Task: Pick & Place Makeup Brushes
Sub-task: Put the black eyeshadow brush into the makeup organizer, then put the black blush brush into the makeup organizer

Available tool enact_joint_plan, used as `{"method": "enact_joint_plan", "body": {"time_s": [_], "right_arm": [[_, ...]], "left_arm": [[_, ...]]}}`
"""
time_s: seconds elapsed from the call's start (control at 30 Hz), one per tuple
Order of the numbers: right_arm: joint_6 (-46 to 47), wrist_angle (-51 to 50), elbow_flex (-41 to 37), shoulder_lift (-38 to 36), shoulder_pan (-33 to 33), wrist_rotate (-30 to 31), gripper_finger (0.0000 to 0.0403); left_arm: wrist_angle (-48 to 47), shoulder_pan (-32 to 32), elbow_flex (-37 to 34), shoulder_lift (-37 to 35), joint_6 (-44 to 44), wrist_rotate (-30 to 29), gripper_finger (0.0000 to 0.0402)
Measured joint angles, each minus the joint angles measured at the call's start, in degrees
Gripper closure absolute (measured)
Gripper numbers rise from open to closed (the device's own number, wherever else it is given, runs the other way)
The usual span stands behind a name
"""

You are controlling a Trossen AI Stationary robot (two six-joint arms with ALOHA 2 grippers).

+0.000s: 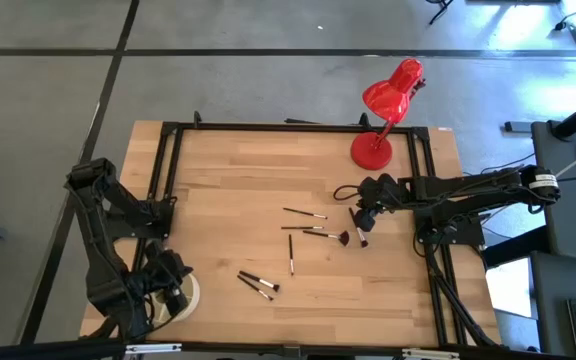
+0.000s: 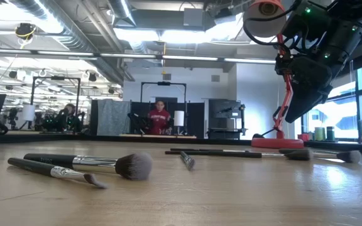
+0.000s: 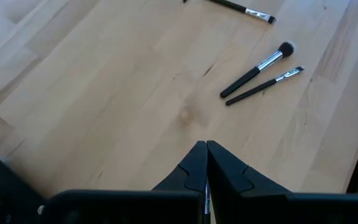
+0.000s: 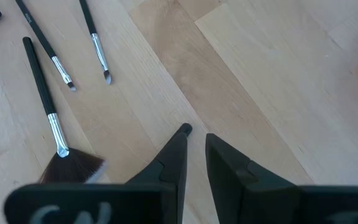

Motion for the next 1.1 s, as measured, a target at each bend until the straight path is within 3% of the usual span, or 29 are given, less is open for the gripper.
{"method": "enact_joint_plan", "body": {"time_s": [0.27, 0.57, 0.8, 0.93, 1.1], "right_arm": [[-0.06, 0.01, 0.0, 0.0, 0.0, 0.02, 0.0343], [0.21, 0.31, 0.0, 0.0, 0.0, 0.02, 0.0343], [0.1, 3.17, 0.0, 0.0, 0.0, 0.02, 0.0343], [-1.12, 4.7, 0.0, 0.01, -0.02, 0.04, 0.0343], [-2.98, 5.09, 0.0, 0.02, -0.02, 0.06, 0.0343]], "left_arm": [[0.27, 0.0, 0.0, -0.09, -0.12, 0.23, 0.0384], [-1.37, 0.79, 0.0, -0.41, 0.02, 0.72, 0.0317], [-8.33, 9.5, 0.02, -1.92, 2.19, -1.56, 0.0277], [3.43, 21.68, -1.53, -1.81, 21.15, 3.53, 0.0268], [33.9, 35.69, -5.54, -1.18, 50.69, 7.16, 0.0263]]}}
